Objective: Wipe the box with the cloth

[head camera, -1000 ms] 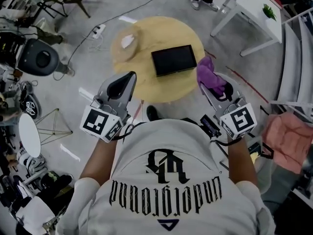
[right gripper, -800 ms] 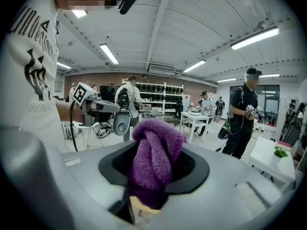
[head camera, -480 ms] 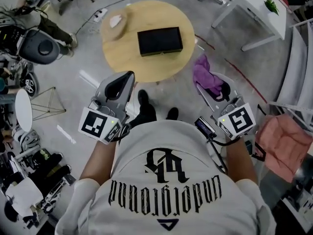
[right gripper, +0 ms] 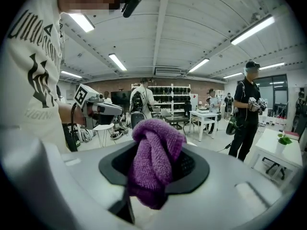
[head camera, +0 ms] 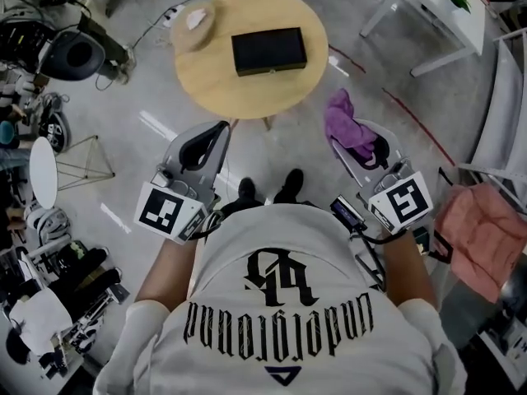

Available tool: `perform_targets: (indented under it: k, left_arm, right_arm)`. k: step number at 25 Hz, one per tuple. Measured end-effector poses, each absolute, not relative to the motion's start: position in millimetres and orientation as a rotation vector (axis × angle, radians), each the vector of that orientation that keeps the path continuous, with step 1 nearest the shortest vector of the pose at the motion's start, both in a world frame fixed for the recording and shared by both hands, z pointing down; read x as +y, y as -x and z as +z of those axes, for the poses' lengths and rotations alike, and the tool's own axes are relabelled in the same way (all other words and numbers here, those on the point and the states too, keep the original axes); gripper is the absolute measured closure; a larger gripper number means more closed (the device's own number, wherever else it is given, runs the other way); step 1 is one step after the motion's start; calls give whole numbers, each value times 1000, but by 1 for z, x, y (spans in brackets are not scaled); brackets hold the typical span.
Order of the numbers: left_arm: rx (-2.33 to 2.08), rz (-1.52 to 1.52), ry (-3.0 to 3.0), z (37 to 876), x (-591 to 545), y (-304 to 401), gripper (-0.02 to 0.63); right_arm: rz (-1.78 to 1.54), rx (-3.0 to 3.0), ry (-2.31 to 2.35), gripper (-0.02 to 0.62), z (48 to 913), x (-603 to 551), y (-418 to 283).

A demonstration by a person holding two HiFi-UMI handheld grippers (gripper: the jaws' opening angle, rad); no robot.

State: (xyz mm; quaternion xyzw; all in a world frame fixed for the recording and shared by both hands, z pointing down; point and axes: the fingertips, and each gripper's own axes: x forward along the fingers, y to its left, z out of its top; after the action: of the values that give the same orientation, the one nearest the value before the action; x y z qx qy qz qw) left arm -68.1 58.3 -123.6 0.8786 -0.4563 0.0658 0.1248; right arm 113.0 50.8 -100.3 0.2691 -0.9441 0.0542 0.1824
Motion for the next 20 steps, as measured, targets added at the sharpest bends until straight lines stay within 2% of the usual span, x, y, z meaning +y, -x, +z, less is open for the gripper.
perform_targets:
  k: [8, 14, 20]
  left_arm:
    - [-1241, 150, -2639, -135, 100, 101, 600]
    - [-1207, 127, -2694, -148, 147, 168, 600]
    - [-1169, 91, -2732, -157, 177, 198, 600]
  right_arm:
    - [151, -2633, -893, 434, -115, 103, -85]
    - [142, -2616, -1005, 436, -129, 162, -30]
    - [112, -2601, -1074, 437, -142, 205, -1]
